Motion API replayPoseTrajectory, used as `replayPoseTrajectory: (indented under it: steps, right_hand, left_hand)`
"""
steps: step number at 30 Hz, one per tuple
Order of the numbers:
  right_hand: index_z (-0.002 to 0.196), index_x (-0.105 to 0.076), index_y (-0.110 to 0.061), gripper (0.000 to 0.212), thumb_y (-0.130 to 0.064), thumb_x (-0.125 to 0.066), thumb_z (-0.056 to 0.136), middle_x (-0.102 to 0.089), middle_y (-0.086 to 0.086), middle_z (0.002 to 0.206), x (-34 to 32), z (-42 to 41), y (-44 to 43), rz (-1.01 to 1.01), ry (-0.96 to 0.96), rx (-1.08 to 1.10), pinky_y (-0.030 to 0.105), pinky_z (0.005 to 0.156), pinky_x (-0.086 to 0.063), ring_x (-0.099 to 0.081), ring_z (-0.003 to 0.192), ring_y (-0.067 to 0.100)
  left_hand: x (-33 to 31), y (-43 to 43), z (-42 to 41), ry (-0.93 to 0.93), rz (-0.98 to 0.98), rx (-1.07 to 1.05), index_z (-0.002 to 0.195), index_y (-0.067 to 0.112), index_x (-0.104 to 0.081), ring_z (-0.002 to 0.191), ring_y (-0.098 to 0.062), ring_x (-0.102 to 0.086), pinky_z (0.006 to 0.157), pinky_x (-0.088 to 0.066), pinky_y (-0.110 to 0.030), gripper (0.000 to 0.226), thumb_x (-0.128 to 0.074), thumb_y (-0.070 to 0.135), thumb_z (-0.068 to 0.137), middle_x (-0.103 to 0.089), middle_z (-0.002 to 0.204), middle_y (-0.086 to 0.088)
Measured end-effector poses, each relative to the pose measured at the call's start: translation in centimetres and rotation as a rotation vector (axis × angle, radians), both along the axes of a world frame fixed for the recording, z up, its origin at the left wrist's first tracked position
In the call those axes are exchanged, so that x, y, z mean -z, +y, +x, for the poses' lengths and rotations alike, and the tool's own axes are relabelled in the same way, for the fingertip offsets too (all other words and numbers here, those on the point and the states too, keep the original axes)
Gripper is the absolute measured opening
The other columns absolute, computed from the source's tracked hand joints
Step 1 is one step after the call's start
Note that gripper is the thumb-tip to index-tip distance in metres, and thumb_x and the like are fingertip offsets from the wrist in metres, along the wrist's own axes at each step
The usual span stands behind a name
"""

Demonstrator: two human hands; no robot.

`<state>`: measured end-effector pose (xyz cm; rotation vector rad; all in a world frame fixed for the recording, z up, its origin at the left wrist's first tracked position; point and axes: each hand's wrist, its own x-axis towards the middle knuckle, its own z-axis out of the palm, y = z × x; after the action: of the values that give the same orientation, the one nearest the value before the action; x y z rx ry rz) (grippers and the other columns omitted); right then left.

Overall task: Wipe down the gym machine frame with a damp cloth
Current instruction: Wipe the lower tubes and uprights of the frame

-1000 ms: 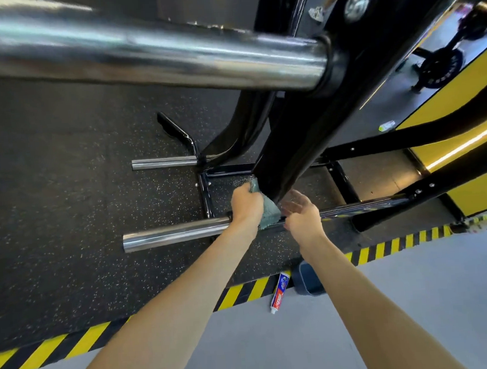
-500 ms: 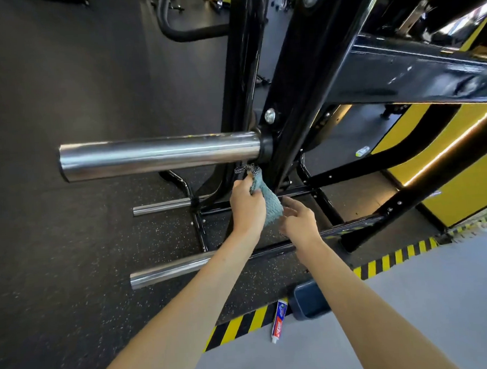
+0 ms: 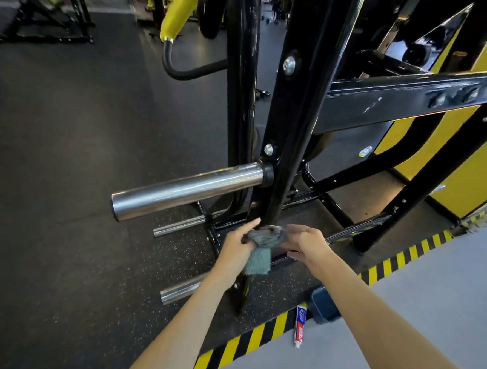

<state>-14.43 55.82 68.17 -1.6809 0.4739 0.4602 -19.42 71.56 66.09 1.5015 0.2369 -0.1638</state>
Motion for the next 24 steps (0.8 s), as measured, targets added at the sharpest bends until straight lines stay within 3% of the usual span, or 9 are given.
replayPoseTrajectory:
  steps: [4, 8, 13, 15, 17, 19, 21, 24]
  right_hand:
    - [0.122, -0.058, -0.006, 0.031, 0.001, -0.041, 0.097, -0.071, 0.014, 0.101, -0.1, -1.4, 1.6, 0.099, 0.135, -0.003, 0.037, 0.084, -0.051, -0.067, 0.094, 0.024]
    - [0.124, -0.056, -0.004, 0.029, -0.004, -0.043, 0.099, -0.069, 0.013, 0.096, -1.2, -2.1, 3.9, 0.161, 0.144, 0.019, 0.033, 0.075, -0.052, -0.066, 0.093, 0.024]
    - [0.101, -0.062, -0.008, 0.034, -0.039, -0.049, 0.099, -0.066, 0.010, 0.098, 1.1, -3.9, 10.3, 0.427, 0.228, 0.047, 0.035, 0.081, -0.049, -0.060, 0.093, 0.024]
    - [0.097, -0.067, -0.009, 0.025, -0.032, -0.057, 0.096, -0.065, 0.005, 0.084, 3.2, -4.1, 14.1, 0.393, 0.208, 0.121, 0.029, 0.068, -0.047, -0.057, 0.076, 0.019]
    - [0.089, -0.068, -0.011, 0.008, -0.009, -0.061, 0.091, -0.065, 0.003, 0.076, 5.1, -4.5, 17.6, 0.316, 0.157, 0.261, 0.024, 0.058, -0.046, -0.055, 0.065, 0.015]
    - [0.086, -0.068, -0.013, 0.026, 0.008, -0.053, 0.089, -0.064, 0.002, 0.068, 6.7, -5.0, 20.6, 0.298, 0.141, 0.329, 0.021, 0.050, -0.041, -0.051, 0.058, 0.013]
    - [0.092, -0.068, -0.012, 0.032, 0.012, -0.046, 0.089, -0.061, 0.002, 0.066, 7.7, -5.8, 23.4, 0.299, 0.173, 0.338, 0.020, 0.044, -0.035, -0.046, 0.054, 0.011]
    - [0.098, -0.069, -0.013, 0.032, 0.009, -0.048, 0.089, -0.064, 0.002, 0.070, 8.2, -7.0, 26.7, 0.330, 0.201, 0.393, 0.023, 0.051, -0.039, -0.051, 0.060, 0.013]
  left_hand:
    - [0.1, 4.7, -1.1, 0.244, -0.095, -0.097, 0.120, 0.013, -0.063, 0.095, -0.024, -0.066, 0.082, -0.055, -0.040, 0.034, -0.050, -0.004, 0.094, -0.069, 0.105, -0.009]
    - [-0.6, 7.5, -0.6, 0.314, -0.269, -0.148, 0.113, 0.007, -0.064, 0.083, -0.024, -0.068, 0.060, -0.053, -0.029, 0.022, -0.051, 0.003, 0.096, -0.070, 0.102, -0.014]
    - [0.1, 9.9, 0.2, 0.367, -0.373, -0.014, 0.113, 0.007, -0.065, 0.094, -0.028, -0.067, 0.067, -0.054, -0.033, 0.022, -0.056, 0.016, 0.095, -0.068, 0.111, -0.018]
    - [1.2, 12.0, 0.0, 0.385, -0.379, 0.055, 0.115, 0.004, -0.064, 0.089, -0.028, -0.068, 0.061, -0.056, -0.033, 0.024, -0.058, 0.012, 0.094, -0.069, 0.107, -0.018]
    - [2.4, 15.2, -0.2, 0.412, -0.375, 0.113, 0.114, 0.002, -0.064, 0.083, -0.029, -0.070, 0.057, -0.056, -0.034, 0.024, -0.059, 0.006, 0.091, -0.070, 0.102, -0.020]
    - [3.7, 18.8, -0.2, 0.456, -0.303, 0.187, 0.114, 0.001, -0.063, 0.082, -0.029, -0.070, 0.057, -0.056, -0.034, 0.024, -0.061, 0.002, 0.089, -0.070, 0.104, -0.022]
    - [4.9, 22.0, -0.2, 0.491, -0.211, 0.264, 0.114, -0.001, -0.062, 0.086, -0.029, -0.070, 0.065, -0.058, -0.036, 0.027, -0.064, 0.000, 0.087, -0.070, 0.106, -0.022]
    - [6.3, 25.1, 0.2, 0.497, -0.062, 0.347, 0.111, 0.003, -0.065, 0.095, -0.028, -0.068, 0.081, -0.055, -0.038, 0.026, -0.066, -0.001, 0.085, -0.071, 0.105, -0.017]
